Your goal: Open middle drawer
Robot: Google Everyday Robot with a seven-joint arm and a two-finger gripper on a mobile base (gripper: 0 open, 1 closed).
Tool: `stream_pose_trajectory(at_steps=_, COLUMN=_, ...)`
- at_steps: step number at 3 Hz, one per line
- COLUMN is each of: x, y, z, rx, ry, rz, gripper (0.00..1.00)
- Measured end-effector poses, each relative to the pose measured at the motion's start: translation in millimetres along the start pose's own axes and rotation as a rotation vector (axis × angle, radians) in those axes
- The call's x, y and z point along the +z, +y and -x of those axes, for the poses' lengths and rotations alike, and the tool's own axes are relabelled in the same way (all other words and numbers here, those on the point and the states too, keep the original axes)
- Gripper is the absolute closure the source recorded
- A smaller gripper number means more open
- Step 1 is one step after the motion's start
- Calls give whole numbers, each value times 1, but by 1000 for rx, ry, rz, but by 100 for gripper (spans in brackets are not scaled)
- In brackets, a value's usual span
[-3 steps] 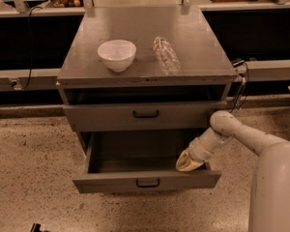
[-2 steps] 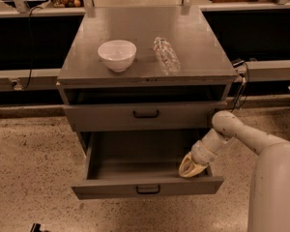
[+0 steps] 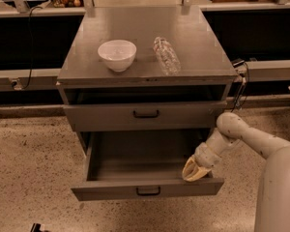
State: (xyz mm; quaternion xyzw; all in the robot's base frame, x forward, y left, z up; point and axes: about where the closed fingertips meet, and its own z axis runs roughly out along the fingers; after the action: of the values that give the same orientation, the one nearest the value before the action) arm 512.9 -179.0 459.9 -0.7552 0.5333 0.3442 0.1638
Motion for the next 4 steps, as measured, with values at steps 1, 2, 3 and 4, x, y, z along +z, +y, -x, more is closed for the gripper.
stream_pose_trajectory(at_steps=1, x=-13, y=-7, z=6, rx=7, ry=-22, rz=-90, gripper=100)
stream_pose_trajectory(at_steps=2, x=-24, y=-17, z=14, rx=66, ry=-57, rz=-238, gripper=100)
stream_pose_trajectory(at_steps=3, x=-23, y=-22, z=11, rx=65, ry=-48, rz=-253, gripper=100)
stream_pose_trajectory(at_steps=4, x=3, y=-27, z=15, rx=33, ry=-58, rz=-224, gripper=100)
